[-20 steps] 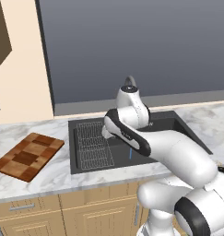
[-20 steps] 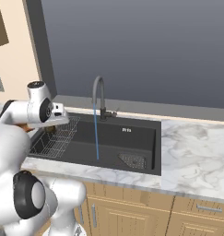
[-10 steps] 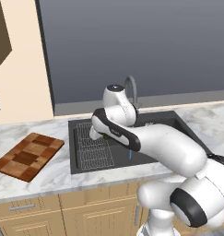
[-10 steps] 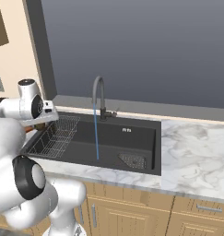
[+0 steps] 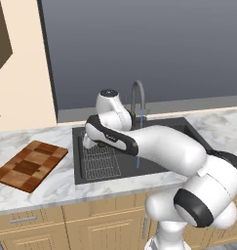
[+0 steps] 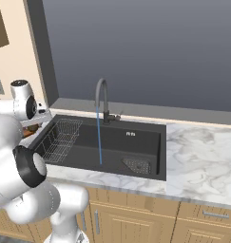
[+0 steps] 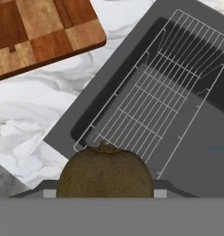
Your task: Pick the kiwi from the sink and place it on the cutting board to airdry. Then turn off the sink faucet.
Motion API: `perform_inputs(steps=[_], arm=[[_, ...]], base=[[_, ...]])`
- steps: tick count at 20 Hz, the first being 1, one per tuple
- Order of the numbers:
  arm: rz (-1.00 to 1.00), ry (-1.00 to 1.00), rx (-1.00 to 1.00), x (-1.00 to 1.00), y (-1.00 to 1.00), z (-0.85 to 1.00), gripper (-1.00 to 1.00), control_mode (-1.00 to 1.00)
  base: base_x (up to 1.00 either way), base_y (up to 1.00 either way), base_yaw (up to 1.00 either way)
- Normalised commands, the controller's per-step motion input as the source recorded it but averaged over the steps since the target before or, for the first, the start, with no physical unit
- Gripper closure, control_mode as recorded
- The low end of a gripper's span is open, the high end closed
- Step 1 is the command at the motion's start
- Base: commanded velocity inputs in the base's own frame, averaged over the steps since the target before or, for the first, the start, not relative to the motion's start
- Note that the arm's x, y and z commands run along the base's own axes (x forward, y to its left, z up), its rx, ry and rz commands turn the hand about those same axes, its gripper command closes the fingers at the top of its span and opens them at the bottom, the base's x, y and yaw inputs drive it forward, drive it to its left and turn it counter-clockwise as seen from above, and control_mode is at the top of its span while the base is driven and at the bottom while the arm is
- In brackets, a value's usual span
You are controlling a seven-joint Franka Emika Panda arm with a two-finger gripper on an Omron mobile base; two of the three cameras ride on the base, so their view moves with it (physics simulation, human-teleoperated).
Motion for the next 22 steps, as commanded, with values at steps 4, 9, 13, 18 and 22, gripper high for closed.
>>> perform_inputs(steps=[4, 9, 13, 18, 22], arm=[[0.04, 0.0, 0.0, 0.17, 0.39, 0.0, 1.0, -1.0], [0.0, 0.0, 0.0, 0.18, 0.22, 0.0, 1.0, -1.0], [0.0, 0.0, 0.0, 0.08, 0.24, -0.04, 1.0, -1.0], [0.0, 0.0, 0.0, 0.0, 0.31, -0.14, 1.0, -1.0], [0.0, 0.0, 0.0, 0.0, 0.32, -0.14, 1.0, -1.0]], base=[[0.0, 0.0, 0.0], [0.0, 0.0, 0.0], [0.0, 0.0, 0.0], [0.0, 0.0, 0.0], [0.0, 0.0, 0.0]])
